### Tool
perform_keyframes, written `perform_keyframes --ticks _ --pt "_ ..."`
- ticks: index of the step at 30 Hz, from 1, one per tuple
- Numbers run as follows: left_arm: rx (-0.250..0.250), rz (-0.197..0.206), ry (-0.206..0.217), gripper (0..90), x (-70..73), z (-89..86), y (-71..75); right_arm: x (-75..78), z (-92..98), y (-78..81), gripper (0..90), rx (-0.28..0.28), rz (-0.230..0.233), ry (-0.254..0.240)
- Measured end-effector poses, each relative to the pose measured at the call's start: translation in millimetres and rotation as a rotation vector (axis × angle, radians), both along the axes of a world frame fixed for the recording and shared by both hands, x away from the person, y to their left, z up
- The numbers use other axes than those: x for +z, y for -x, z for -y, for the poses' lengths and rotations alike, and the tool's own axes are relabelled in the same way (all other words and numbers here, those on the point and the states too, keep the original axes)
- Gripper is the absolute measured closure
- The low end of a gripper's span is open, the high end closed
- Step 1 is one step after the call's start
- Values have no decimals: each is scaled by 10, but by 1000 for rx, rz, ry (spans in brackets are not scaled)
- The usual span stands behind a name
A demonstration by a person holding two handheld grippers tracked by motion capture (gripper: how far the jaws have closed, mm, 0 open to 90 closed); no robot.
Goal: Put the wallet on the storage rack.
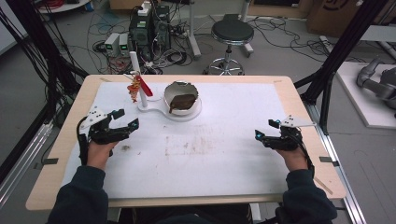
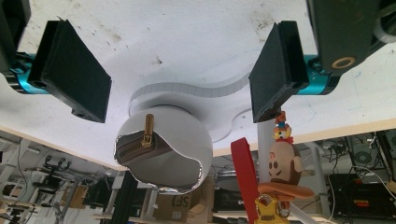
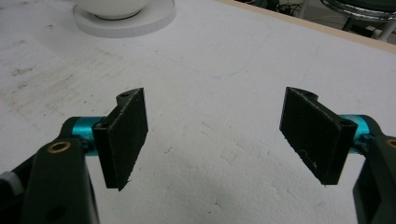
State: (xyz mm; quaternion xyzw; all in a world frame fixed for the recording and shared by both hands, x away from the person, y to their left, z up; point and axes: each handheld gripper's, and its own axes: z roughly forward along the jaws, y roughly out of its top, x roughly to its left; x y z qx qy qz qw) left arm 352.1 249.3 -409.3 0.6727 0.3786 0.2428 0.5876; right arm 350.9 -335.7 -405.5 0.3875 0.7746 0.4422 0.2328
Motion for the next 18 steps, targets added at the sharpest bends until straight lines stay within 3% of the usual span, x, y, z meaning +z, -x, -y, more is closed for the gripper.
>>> perform_keyframes --ticks 18 --pt "-6 0 1 208 -2 4 -1 2 2 5 238 -2 3 0"
